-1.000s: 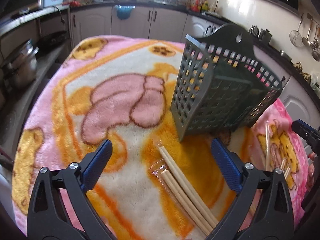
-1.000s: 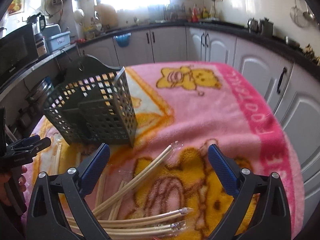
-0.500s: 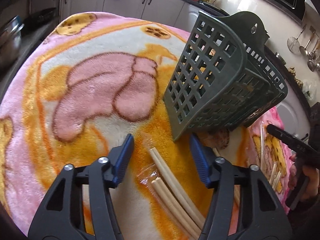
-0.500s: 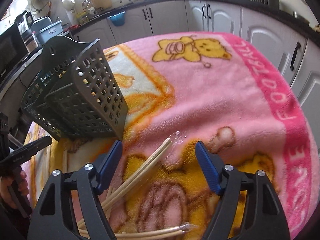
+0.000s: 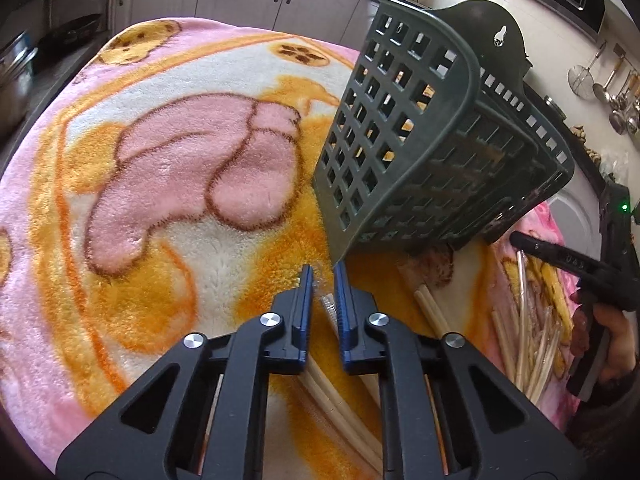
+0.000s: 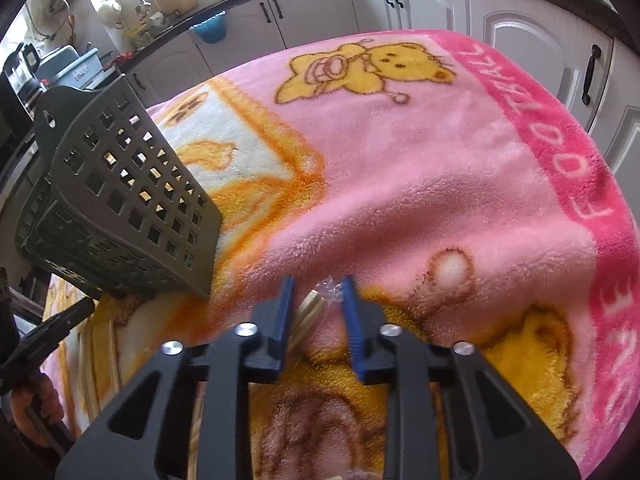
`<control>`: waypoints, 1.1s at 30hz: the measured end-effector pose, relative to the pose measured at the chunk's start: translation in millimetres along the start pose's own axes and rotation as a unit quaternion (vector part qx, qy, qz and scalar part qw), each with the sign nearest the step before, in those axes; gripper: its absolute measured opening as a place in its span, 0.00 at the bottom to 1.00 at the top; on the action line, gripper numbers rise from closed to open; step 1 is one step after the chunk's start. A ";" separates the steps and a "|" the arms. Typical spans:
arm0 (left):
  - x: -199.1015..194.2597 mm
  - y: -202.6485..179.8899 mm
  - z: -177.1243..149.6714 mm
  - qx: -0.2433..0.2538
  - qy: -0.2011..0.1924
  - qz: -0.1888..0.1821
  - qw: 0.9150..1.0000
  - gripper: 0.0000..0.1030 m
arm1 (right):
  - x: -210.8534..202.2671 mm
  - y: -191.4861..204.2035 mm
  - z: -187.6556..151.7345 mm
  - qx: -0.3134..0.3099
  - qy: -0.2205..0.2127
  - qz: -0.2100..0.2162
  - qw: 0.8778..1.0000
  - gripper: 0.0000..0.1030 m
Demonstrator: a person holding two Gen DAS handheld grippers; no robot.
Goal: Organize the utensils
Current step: 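Lower the left gripper onto a wooden chopstick and close on it, then lift the chopstick with the left gripper and carry it over the caddy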
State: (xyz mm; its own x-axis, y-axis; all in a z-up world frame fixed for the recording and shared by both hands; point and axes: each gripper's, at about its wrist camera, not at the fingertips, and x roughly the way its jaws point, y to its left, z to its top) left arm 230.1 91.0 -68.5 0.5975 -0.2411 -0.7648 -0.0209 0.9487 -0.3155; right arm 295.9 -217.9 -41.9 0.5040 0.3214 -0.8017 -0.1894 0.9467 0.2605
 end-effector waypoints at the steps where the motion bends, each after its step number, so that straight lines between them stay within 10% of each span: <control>1: -0.7 0.5 -0.5 -0.002 0.000 -0.002 1.000 0.05 | -2.5 -2.0 -0.1 0.004 -0.004 0.006 1.000 0.15; 16: -65.4 -2.3 2.6 -0.001 -0.064 -0.039 0.997 0.02 | -92.7 18.7 4.8 -0.016 -0.118 0.092 0.989 0.09; 33: -158.3 -84.8 45.4 0.084 -0.180 -0.106 0.974 0.02 | -198.5 106.5 9.5 -0.153 -0.224 0.162 0.949 0.07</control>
State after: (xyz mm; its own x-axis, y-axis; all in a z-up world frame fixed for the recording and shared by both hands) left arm 173.6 58.1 104.8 0.8167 -0.3771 -0.4368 0.2469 0.9125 -0.3261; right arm 183.7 -180.7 150.1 0.6717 0.6361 -0.3797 -0.5970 0.7683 0.2310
